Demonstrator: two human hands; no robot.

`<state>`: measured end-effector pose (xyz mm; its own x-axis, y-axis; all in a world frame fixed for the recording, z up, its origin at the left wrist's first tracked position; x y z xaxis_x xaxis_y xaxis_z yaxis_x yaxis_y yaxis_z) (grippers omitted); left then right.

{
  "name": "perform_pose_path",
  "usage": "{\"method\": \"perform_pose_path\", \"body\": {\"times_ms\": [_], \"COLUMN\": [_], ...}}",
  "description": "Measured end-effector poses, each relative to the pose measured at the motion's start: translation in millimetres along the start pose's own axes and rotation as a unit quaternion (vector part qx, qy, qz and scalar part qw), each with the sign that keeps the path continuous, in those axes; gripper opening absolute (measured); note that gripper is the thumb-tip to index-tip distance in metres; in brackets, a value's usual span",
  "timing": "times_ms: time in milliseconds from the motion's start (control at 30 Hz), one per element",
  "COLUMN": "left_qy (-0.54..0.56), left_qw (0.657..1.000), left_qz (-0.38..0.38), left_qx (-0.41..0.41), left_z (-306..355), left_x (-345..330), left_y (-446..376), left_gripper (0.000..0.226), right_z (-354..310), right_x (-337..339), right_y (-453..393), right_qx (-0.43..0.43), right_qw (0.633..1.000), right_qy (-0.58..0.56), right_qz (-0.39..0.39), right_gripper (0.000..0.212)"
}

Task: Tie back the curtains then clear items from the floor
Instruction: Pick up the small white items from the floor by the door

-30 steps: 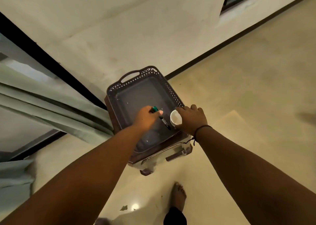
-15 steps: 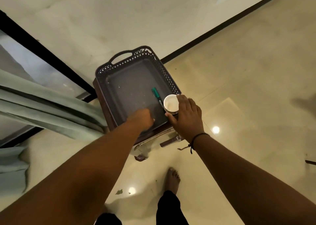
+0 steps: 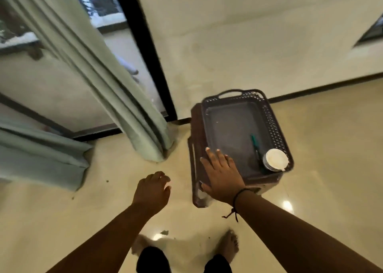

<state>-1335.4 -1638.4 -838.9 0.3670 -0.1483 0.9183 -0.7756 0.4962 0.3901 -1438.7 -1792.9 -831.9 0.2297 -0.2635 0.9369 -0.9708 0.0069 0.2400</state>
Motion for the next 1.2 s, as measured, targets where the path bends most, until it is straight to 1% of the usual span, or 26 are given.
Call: {"method": "perform_pose_path", "body": {"times_ms": [133,200,267,400,533,633,767,867,967,1033,1100,1167,1200], "left_qy": [0.003,0.007,0.021,0.051,0.077,0.097,0.139,0.154,0.156,0.146,0.143,0.14,0.14], "left_qw": [0.993,0.988,0.983,0.974,0.968,0.961,0.939,0.921,0.908,0.904,0.896,0.89,0.888], "left_qz": [-0.025,-0.04,-0.056,-0.062,-0.062,-0.051,-0.029,-0.039,-0.045,-0.049,-0.043,-0.023,-0.017], "left_qx": [0.111,0.146,0.176,0.211,0.23,0.253,0.314,0.355,0.387,0.399,0.418,0.433,0.438], "left_z": [-116.1,-164.5,-216.3,-303.8,-384.4,-447.3,-526.8,-579.1,-630.0,-660.8,-695.8,-730.7,-744.5], "left_x": [8.6,11.9,16.0,34.2,60.2,81.2,105.6,112.3,126.0,143.0,165.1,189.3,197.6], "left_y": [3.5,5.2,5.9,7.7,8.8,8.6,0.3,-13.8,-34.7,-45.8,-51.1,-55.0,-56.4], "left_gripper": [0.038,0.04,0.042,0.046,0.048,0.049,0.048,0.049,0.055,0.059,0.062,0.063,0.063], "right_z": [-39.2,-60.8,-91.7,-160.4,-237.0,-286.8,-333.2,-360.8,-387.4,-413.2,-458.8,-521.8,-555.3], "right_x": [2.5,6.0,13.8,28.2,35.3,38.5,38.9,41.4,49.8,63.9,85.0,109.7,120.7], "right_y": [-53.5,-79.8,-113.0,-175.7,-235.4,-278.9,-332.0,-378.5,-442.7,-488.2,-532.5,-563.9,-570.1], "right_qx": [0.031,0.046,0.062,0.08,0.125,0.139,0.159,0.191,0.215,0.253,0.311,0.388,0.43], "right_qw": [0.997,0.992,0.988,0.985,0.978,0.977,0.974,0.962,0.955,0.947,0.932,0.906,0.887], "right_qy": [0.032,0.063,0.083,0.083,0.094,0.079,0.059,0.07,0.073,0.075,0.07,0.06,0.066], "right_qz": [-0.069,-0.099,-0.113,-0.13,-0.137,-0.141,-0.154,-0.181,-0.19,-0.181,-0.173,-0.16,-0.157], "right_gripper": [0.078,0.078,0.078,0.074,0.07,0.066,0.064,0.067,0.067,0.065,0.058,0.049,0.045]}}
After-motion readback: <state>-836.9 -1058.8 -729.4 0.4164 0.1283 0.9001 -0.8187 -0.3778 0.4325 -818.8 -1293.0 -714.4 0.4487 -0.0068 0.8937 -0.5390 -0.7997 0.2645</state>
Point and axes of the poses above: each hand's wrist, its own y-axis away from the middle knuckle, its own x-axis out of the back of the hand, z = x × y, the point moved 9 cm from there along -y, towards the middle knuckle, and after that the axes turned 15 degrees about x, right-handed, at the moved point
